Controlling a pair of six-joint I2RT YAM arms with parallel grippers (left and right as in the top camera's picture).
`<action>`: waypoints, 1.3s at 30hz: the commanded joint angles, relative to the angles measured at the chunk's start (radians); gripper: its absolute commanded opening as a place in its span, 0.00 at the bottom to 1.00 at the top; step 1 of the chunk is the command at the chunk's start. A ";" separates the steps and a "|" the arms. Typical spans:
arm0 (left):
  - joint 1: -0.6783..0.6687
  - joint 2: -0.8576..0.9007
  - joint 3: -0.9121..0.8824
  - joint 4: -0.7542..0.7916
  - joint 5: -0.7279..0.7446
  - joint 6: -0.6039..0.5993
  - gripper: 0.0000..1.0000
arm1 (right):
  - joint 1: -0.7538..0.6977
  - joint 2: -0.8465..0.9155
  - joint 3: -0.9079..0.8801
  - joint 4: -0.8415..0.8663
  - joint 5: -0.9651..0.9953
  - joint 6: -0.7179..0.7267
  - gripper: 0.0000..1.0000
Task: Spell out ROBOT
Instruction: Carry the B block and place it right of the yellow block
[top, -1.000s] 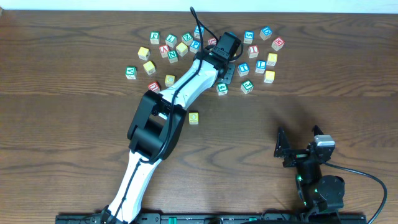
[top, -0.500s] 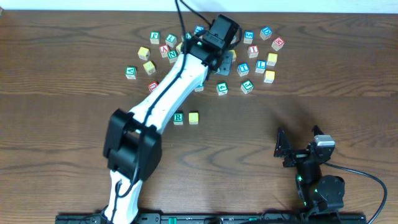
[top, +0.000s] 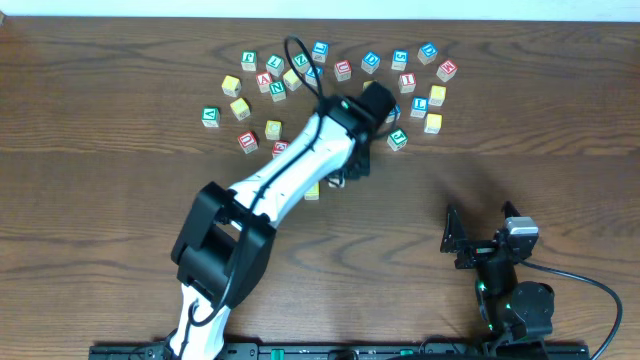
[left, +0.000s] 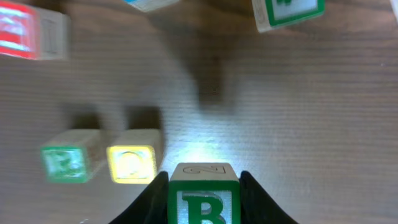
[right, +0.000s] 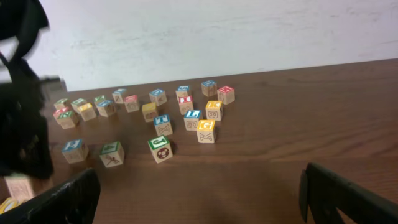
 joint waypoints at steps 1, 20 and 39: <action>-0.001 -0.001 -0.078 0.069 -0.013 -0.084 0.28 | -0.013 -0.003 -0.001 -0.003 0.000 0.014 0.99; -0.001 0.001 -0.229 0.249 -0.023 -0.150 0.28 | -0.013 -0.003 -0.001 -0.003 0.000 0.014 0.99; 0.014 -0.032 -0.214 0.245 -0.029 -0.075 0.41 | -0.013 -0.003 -0.001 -0.003 0.000 0.014 0.99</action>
